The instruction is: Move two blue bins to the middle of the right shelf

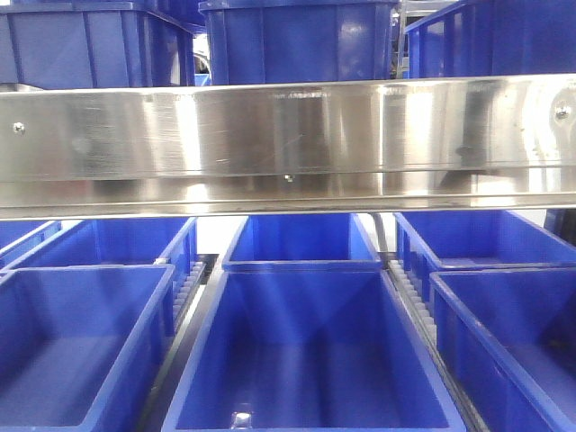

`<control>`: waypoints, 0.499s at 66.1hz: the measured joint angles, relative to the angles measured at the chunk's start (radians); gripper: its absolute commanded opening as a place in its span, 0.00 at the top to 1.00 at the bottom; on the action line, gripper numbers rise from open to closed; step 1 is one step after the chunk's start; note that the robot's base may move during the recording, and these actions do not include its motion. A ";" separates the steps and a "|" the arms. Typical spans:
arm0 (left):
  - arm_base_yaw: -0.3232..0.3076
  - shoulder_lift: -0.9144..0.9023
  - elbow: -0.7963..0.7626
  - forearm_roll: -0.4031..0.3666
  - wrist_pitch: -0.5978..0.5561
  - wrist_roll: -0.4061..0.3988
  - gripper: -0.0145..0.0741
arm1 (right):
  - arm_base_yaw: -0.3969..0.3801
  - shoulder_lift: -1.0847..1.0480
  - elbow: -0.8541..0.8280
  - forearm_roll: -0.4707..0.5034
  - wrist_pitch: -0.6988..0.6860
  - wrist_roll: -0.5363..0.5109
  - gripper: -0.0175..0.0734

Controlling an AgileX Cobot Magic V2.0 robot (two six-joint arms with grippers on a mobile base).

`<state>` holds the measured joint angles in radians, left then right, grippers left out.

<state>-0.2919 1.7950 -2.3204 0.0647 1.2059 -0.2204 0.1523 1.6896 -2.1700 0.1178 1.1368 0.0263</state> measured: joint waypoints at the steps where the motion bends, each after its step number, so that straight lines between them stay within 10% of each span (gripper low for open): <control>1: 0.000 0.000 0.000 0.000 0.000 0.000 0.96 | 0.000 0.000 0.000 0.000 0.000 0.000 0.99; 33: 0.000 0.000 0.000 0.002 -0.001 0.000 0.96 | 0.000 0.000 0.000 0.000 -0.002 0.000 0.99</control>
<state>-0.2919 1.7950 -2.3204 0.0663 1.2051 -0.2204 0.1523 1.6896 -2.1700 0.1178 1.1350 0.0263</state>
